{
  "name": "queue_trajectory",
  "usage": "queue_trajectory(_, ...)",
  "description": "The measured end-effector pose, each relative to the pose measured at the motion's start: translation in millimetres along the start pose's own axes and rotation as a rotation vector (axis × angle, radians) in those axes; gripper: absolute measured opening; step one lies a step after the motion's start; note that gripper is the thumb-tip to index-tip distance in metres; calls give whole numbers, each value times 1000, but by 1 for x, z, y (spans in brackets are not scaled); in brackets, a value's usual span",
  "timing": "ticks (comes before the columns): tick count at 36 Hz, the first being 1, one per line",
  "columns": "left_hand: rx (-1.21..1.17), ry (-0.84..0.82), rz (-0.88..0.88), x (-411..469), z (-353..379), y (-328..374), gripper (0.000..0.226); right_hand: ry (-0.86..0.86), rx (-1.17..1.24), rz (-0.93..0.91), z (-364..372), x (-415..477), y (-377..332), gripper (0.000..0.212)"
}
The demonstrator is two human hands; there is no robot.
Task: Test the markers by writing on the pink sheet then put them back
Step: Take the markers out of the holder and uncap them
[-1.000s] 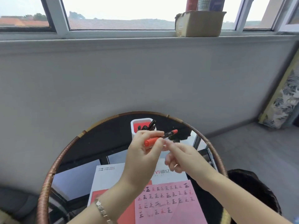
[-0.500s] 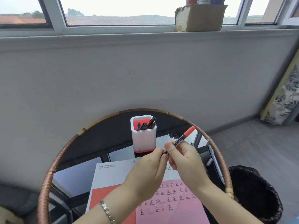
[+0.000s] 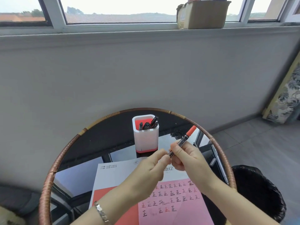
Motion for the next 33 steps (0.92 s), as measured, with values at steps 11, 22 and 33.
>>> queue_trajectory(11,181,270,-170,-10,-23,-21,20,37,-893,487,-89,33,19,32)
queue_trajectory(22,181,271,-225,-7,-17,-35,4,-80,-1388,391,-64,35,60,28)
queue_trajectory(33,326,228,-239,51,16,-35,21,83,-1469,344,-95,51,74,23)
Point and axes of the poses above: each hand's wrist, its own x-axis towards the middle knuckle, its own z-axis out of the palm, y = z × x, the point moved 4 cm from there along x, towards the middle knuckle, and after that the axes turned 12 degrees about -y, right-handed, at the moved point
